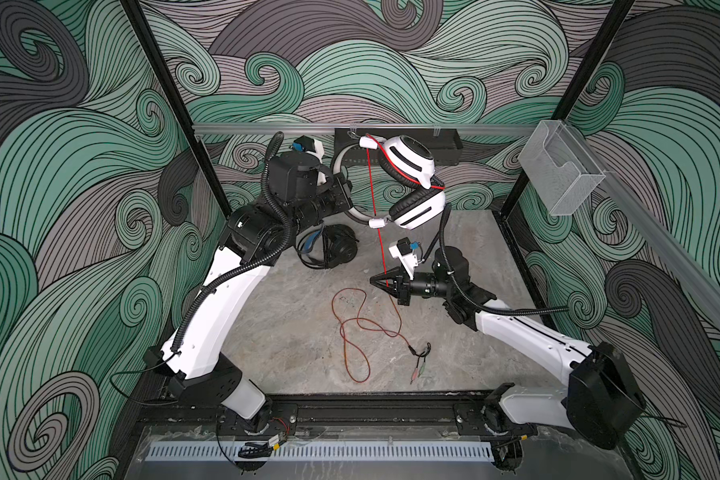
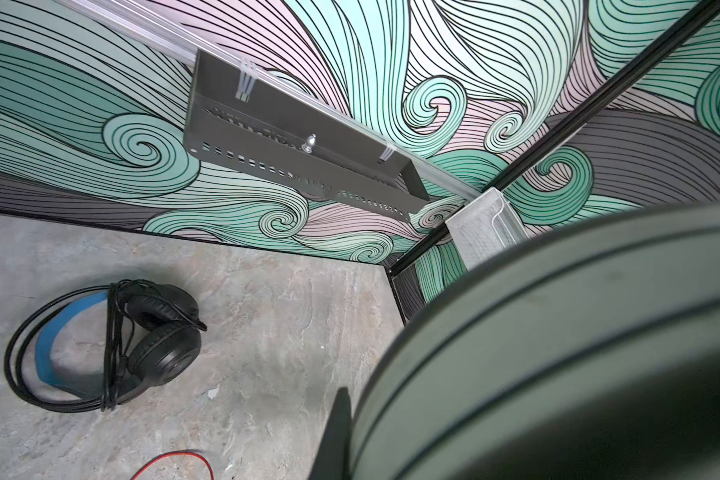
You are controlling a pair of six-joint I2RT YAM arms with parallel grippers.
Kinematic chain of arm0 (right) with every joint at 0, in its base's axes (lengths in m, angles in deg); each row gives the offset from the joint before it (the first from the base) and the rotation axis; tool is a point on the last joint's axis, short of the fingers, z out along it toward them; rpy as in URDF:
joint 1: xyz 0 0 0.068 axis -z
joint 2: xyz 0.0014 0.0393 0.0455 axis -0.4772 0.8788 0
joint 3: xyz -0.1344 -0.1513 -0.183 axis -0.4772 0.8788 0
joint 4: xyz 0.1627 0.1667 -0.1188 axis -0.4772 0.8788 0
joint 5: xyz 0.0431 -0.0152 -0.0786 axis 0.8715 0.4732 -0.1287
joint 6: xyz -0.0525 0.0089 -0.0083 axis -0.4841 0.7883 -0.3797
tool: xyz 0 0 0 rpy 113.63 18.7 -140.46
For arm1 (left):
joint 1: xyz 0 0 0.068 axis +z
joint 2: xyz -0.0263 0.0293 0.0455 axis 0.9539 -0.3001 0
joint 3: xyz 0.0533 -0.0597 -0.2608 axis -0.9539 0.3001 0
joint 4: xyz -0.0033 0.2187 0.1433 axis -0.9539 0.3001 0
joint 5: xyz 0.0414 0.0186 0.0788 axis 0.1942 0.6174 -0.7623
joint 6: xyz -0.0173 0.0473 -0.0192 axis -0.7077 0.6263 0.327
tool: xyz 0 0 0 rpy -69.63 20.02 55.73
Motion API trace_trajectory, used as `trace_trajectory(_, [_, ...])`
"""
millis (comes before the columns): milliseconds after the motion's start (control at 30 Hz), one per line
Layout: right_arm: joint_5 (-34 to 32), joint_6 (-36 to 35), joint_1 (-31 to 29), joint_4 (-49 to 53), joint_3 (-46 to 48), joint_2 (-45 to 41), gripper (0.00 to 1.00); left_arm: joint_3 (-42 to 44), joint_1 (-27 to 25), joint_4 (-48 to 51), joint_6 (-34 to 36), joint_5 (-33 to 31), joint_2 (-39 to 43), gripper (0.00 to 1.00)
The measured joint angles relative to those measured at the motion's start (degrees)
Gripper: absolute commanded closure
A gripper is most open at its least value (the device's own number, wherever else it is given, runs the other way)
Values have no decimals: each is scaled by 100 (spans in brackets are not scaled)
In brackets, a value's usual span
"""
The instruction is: Wrap the headphones
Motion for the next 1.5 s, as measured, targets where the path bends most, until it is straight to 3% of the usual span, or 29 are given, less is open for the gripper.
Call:
trace_trajectory(367, [-1158, -1248, -874, 1978, -498, -841, 100, 199, 284, 170, -48, -1180, 37, 100])
trace_trajectory(633, [-1921, -1733, -1327, 2632, -776, -927, 100, 269, 323, 203, -444, -1224, -232, 100])
trace_trajectory(1167, [-2813, -2122, -1451, 3180, -1137, -166, 100, 638, 376, 199, -1338, -1045, -289, 100])
trace_trajectory(1333, [-2900, -2253, -1668, 3351, -1331, -181, 100, 640, 376, 199, -1320, -1080, -289, 100])
trace_trajectory(1500, [-3071, -2448, -1871, 3792, -1648, -376, 100, 675, 326, 195, -802, -1506, -289, 100])
